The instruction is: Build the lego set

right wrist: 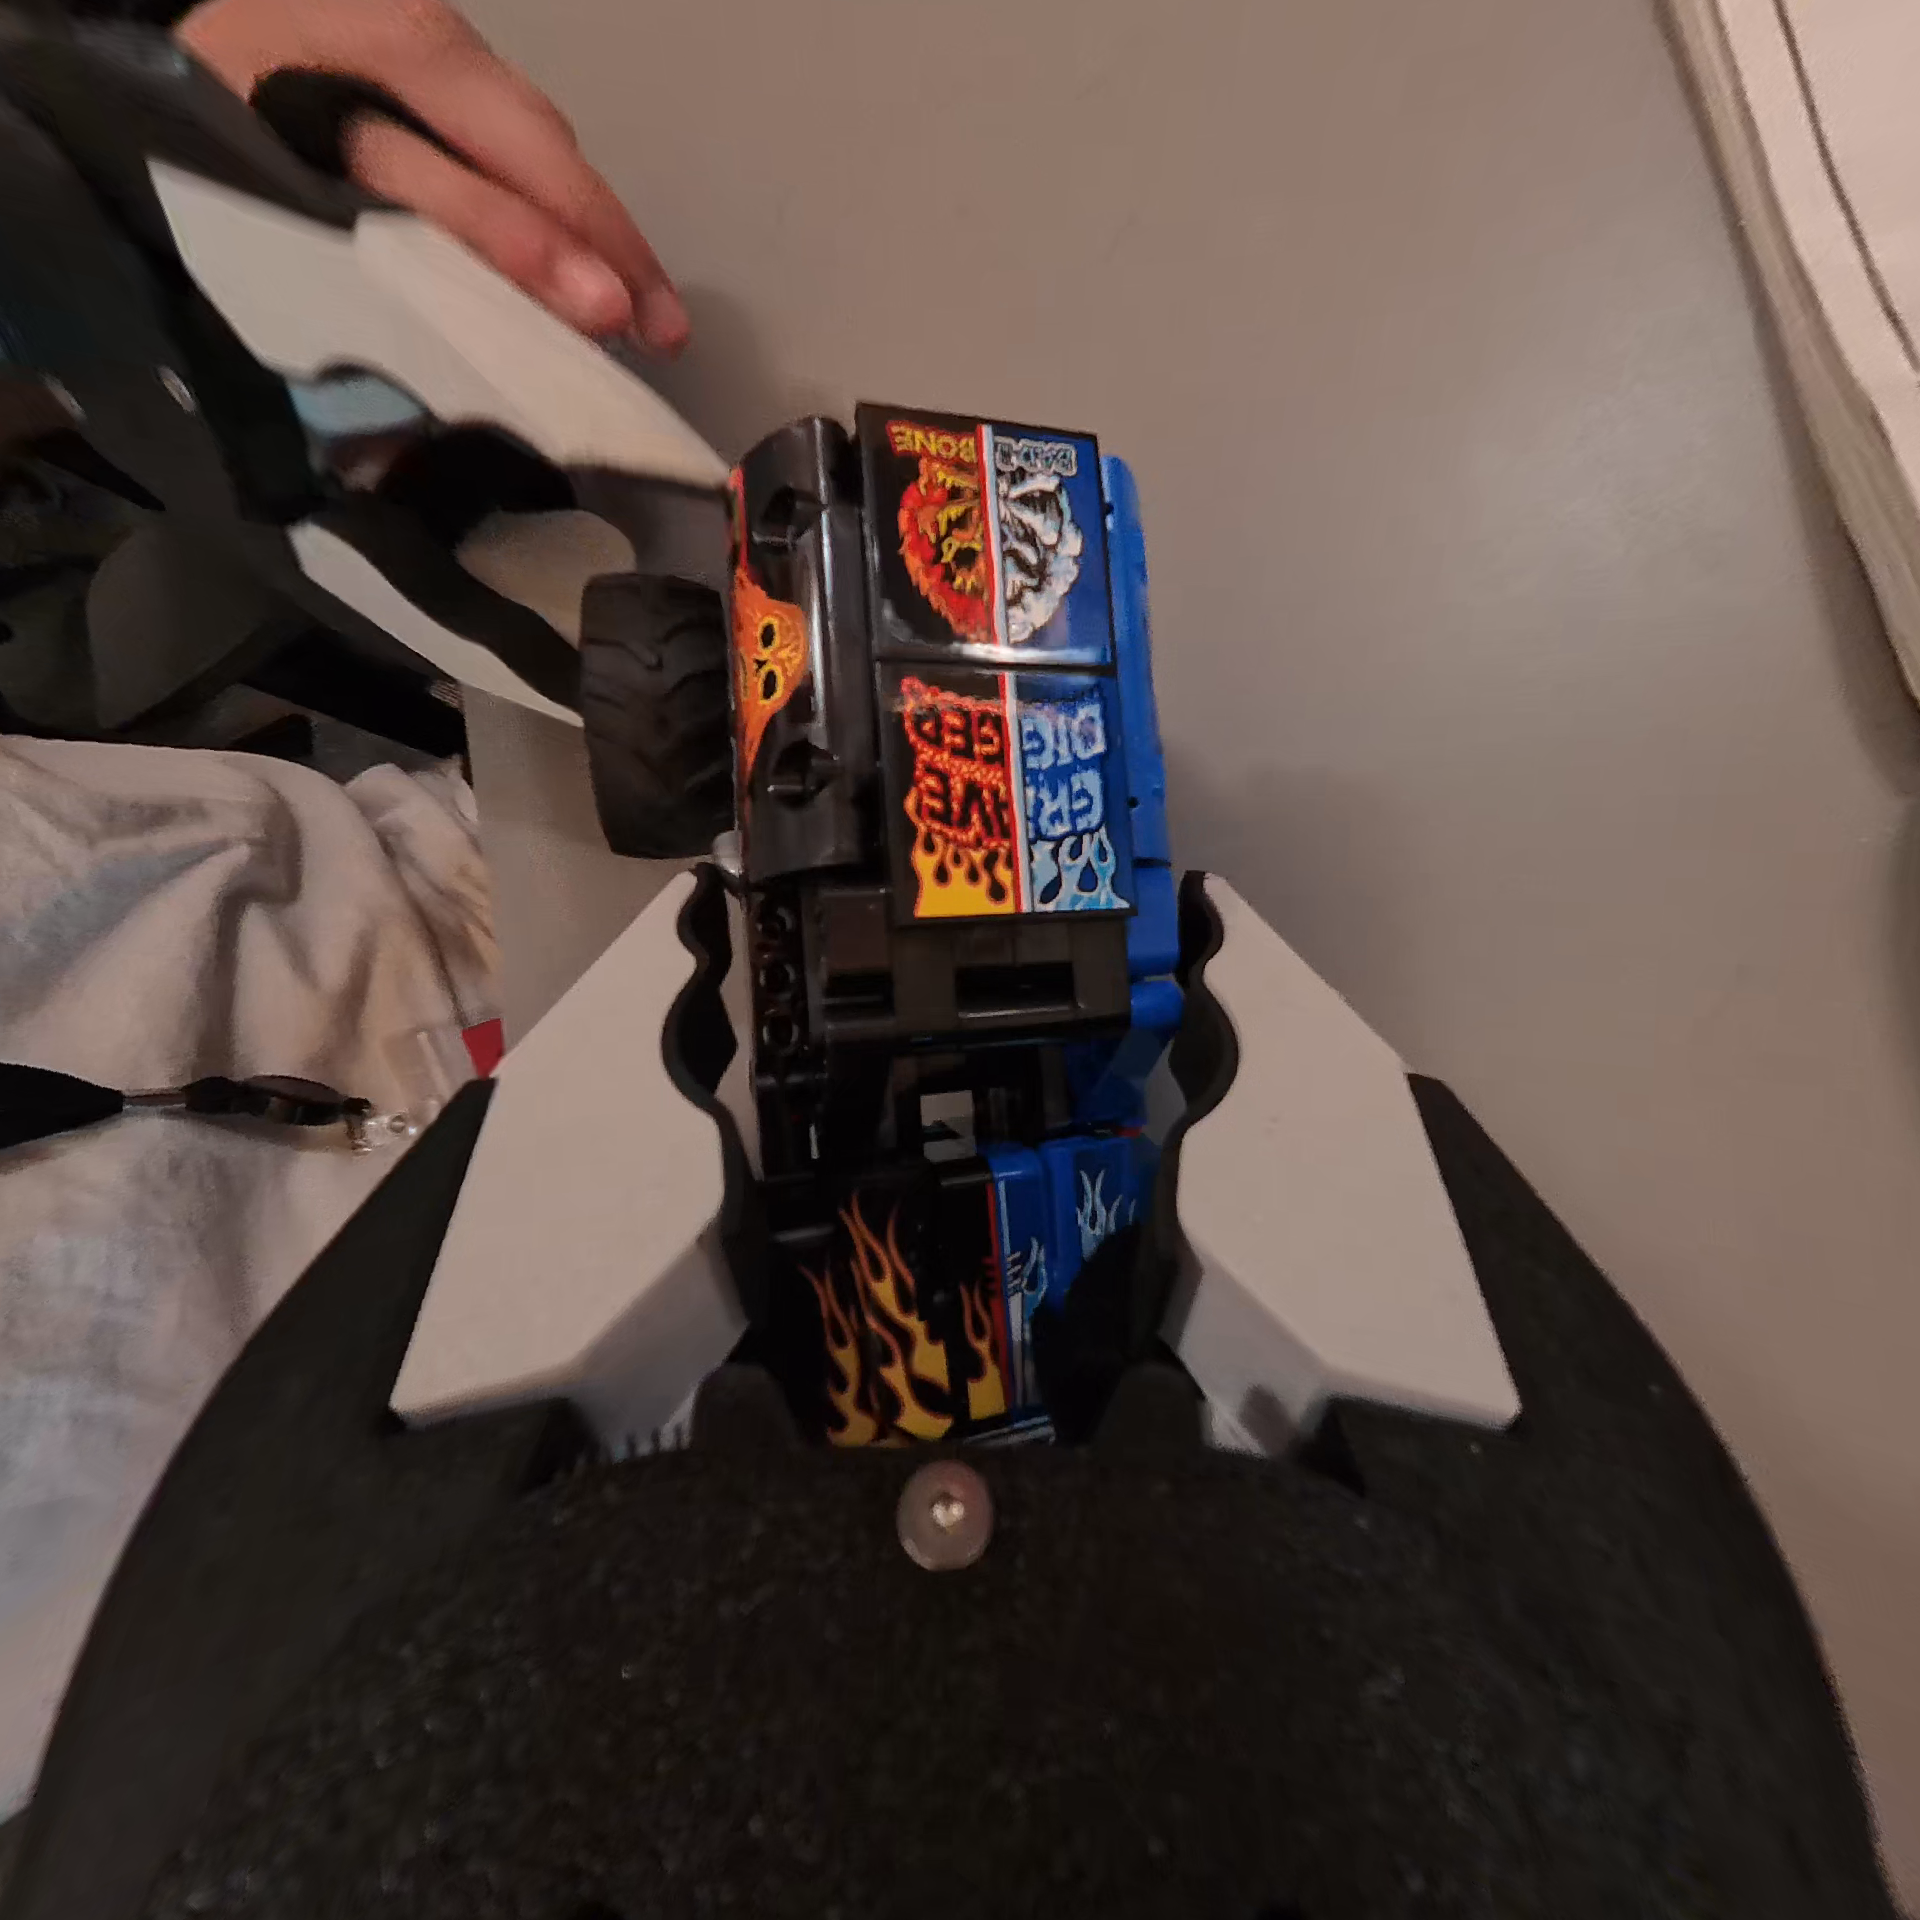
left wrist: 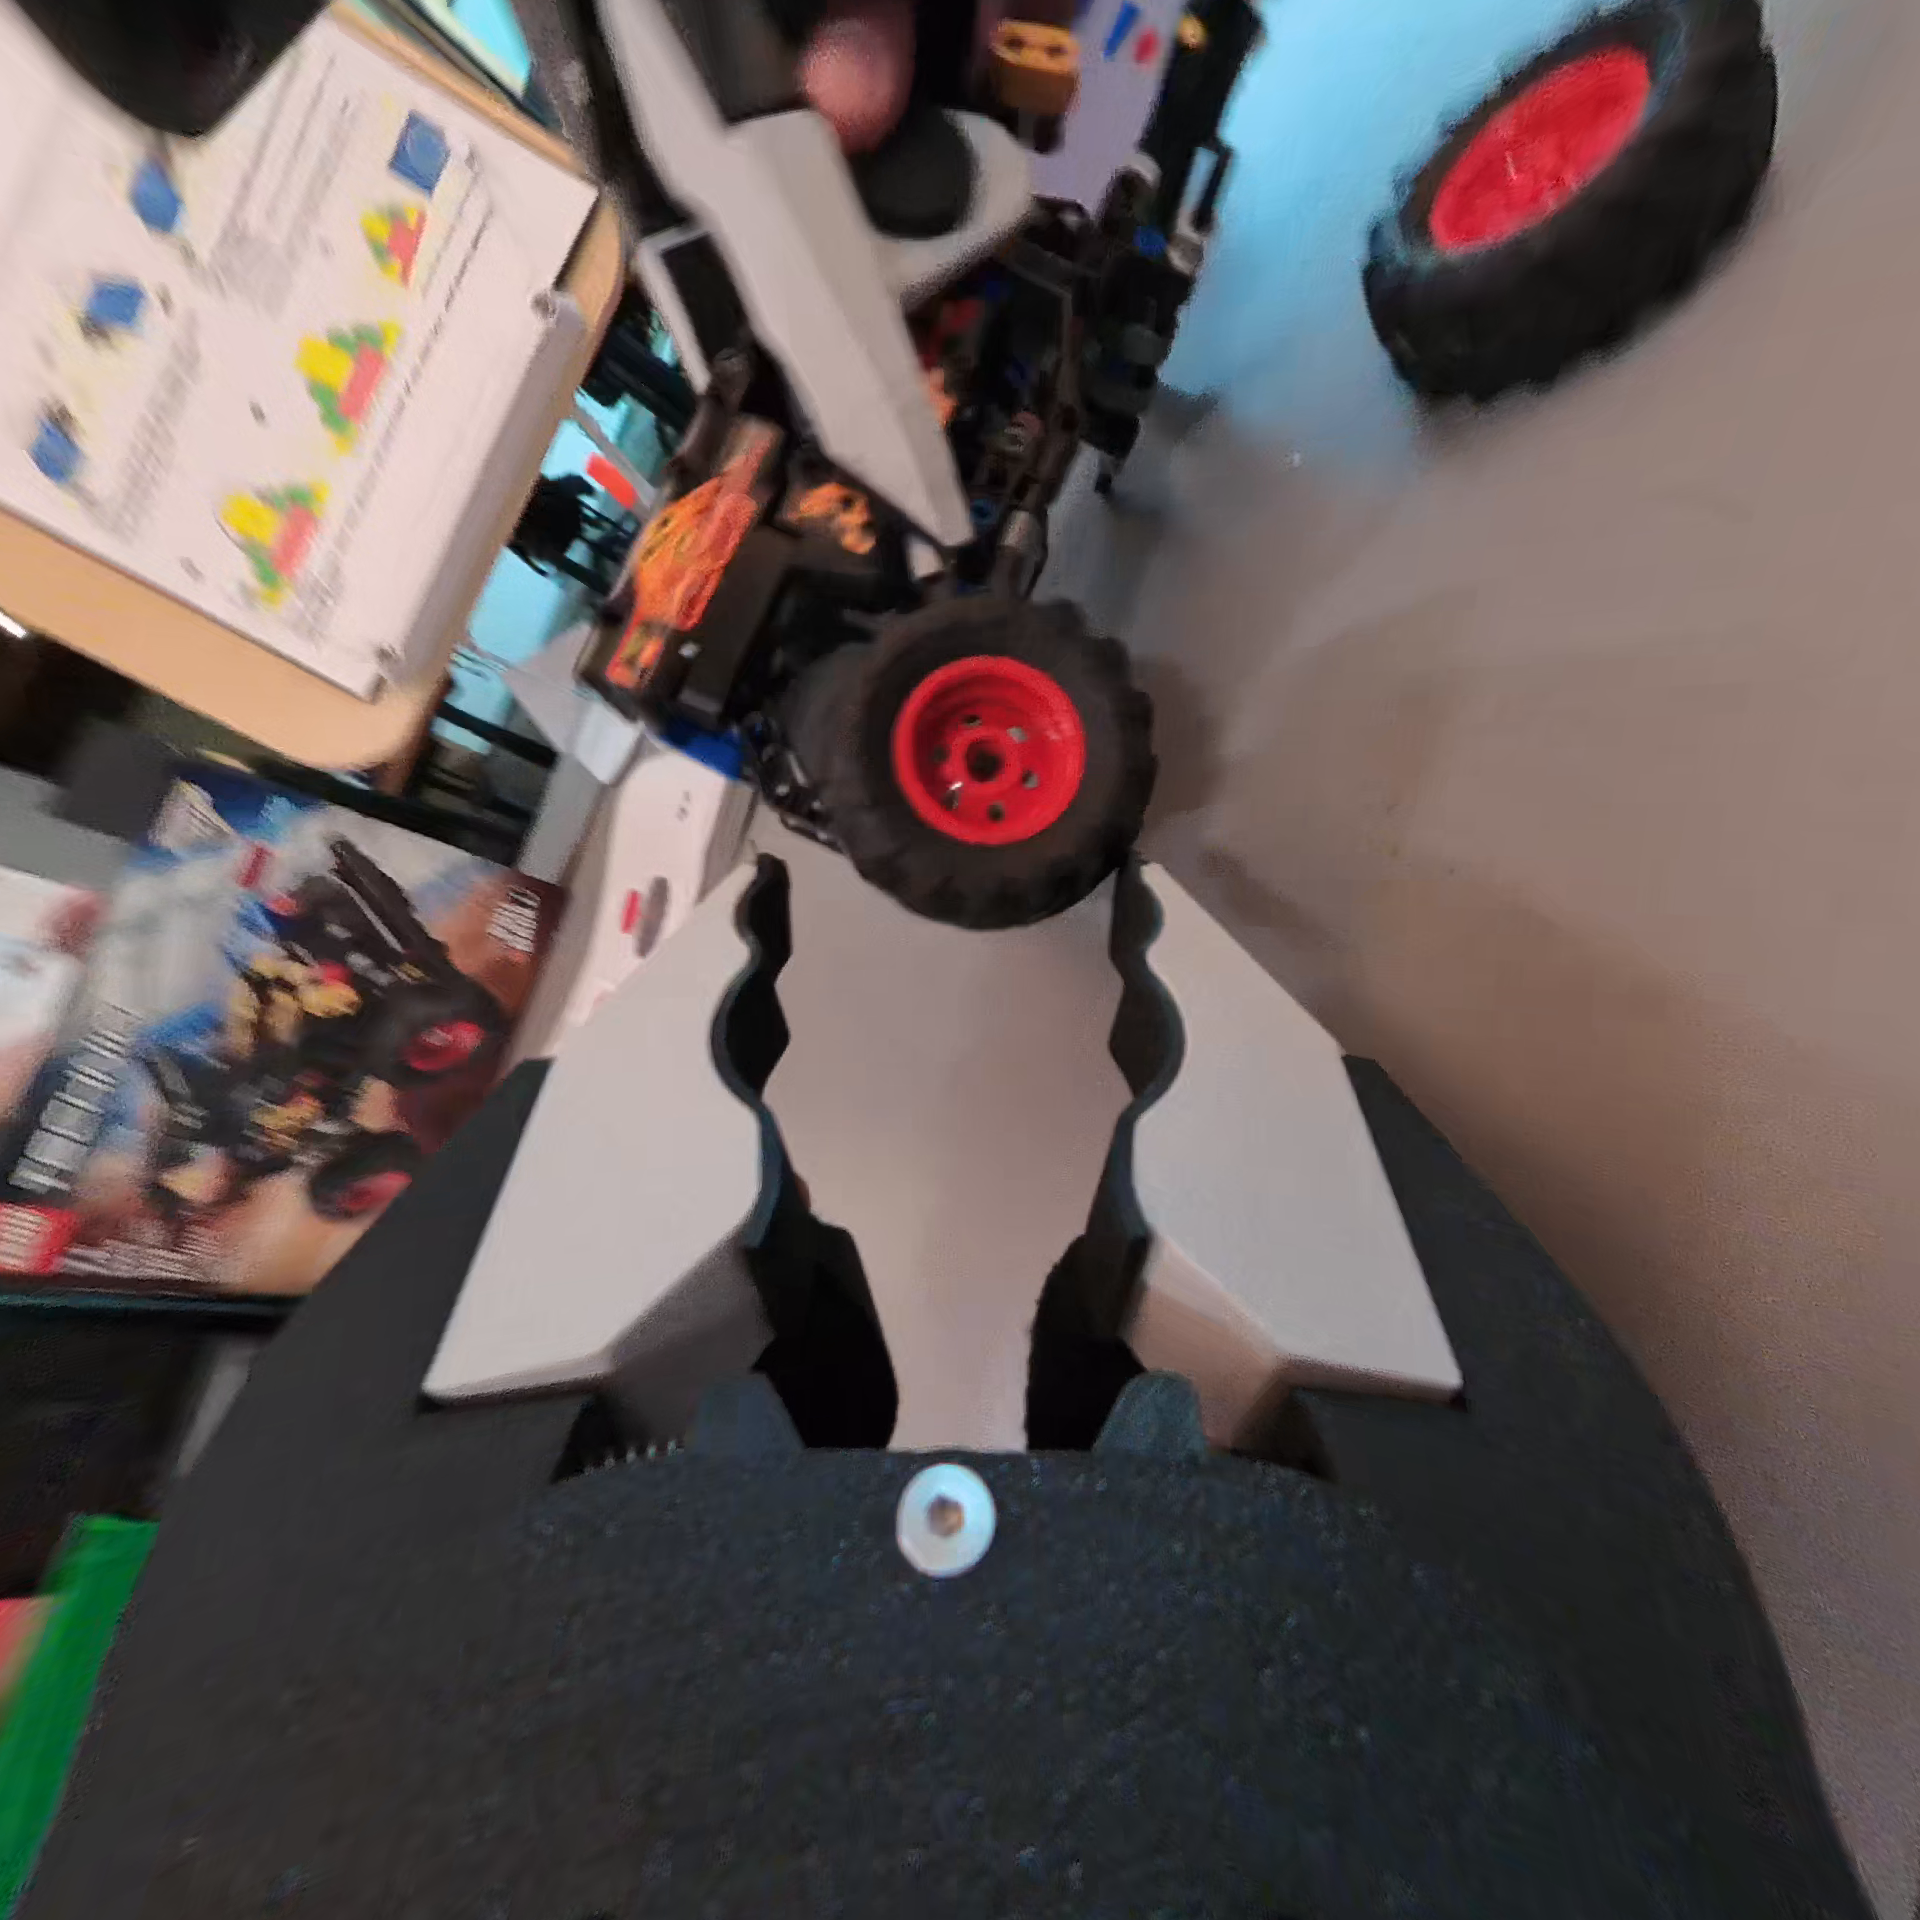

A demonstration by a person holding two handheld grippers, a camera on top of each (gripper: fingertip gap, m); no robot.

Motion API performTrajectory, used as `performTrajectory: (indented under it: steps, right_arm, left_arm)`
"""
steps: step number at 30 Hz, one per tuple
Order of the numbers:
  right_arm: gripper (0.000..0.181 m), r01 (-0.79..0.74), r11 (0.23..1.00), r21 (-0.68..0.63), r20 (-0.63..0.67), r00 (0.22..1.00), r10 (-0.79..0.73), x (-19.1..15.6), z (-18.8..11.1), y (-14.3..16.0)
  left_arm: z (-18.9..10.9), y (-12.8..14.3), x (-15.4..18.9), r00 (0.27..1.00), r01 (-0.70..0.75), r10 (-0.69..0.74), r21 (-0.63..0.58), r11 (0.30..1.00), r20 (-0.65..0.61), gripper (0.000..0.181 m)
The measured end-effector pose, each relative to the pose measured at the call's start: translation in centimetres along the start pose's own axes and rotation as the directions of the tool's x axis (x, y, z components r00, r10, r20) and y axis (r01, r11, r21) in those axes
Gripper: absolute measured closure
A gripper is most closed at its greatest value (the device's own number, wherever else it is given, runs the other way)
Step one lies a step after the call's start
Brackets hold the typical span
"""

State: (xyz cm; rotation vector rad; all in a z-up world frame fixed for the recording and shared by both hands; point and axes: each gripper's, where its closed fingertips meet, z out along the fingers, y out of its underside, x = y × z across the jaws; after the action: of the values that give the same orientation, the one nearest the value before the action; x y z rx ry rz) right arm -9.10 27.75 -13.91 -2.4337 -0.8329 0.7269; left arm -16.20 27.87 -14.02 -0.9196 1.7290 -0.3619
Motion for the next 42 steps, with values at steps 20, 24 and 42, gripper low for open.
performTrajectory:
  steps: [20, 24, 42]
  right_arm:
    - [0.108, 0.626, 0.779, 0.026, -0.344, 0.737, -0.581, -1.2, -0.9, -1.0]
    - [0.108, 0.701, 0.712, 0.021, -0.425, 0.651, -0.629, -1.6, -1.5, -0.9]
    - [0.087, 0.727, 0.669, -0.155, -0.517, 0.518, -0.681, -2.7, -1.9, -0.6]
  left_arm:
    - [4.3, 0.4, 0.9, 0.87, 0.138, -0.076, 0.092, 0.986, -0.487, 0.064]
    - [3.9, -0.9, 1.1, 0.925, 0.029, 0.055, 0.215, 0.976, -0.376, 0.093]
    - [3.9, -1.3, 1.0, 0.952, 0.027, 0.037, 0.202, 0.979, -0.305, 0.097]
